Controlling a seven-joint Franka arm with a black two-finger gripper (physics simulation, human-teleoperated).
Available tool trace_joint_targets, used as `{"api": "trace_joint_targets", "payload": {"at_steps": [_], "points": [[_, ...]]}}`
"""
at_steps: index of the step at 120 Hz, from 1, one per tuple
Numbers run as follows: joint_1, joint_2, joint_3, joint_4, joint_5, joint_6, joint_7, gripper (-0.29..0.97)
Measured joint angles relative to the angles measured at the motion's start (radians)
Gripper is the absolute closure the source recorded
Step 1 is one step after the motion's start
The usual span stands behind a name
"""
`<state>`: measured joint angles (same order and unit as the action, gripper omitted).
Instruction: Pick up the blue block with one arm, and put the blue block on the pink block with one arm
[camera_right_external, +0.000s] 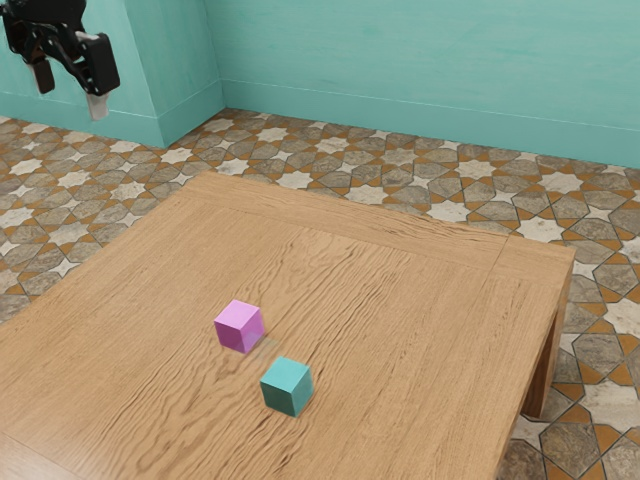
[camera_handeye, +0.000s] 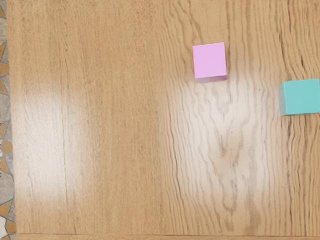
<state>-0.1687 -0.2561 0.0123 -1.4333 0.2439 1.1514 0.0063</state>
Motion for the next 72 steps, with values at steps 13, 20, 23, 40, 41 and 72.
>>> {"api": "trace_joint_targets", "payload": {"at_steps": [13, 20, 23, 40, 41, 72], "points": [[-0.001, -0.001, 0.002, -0.001, 0.005, 0.094, 0.001, 0.0], [-0.001, -0.003, 0.04, -0.002, -0.011, 0.124, 0.002, 0.0], [-0.001, -0.003, 0.063, -0.002, -0.028, 0.135, 0.002, 0.0], [-0.002, 0.009, -0.081, -0.048, -0.071, 0.195, -0.009, 0.0], [-0.002, 0.01, -0.086, -0.062, -0.071, 0.201, -0.01, 0.0], [0.0, -0.012, -0.085, -0.266, -0.087, 0.346, -0.033, 0.0]]}}
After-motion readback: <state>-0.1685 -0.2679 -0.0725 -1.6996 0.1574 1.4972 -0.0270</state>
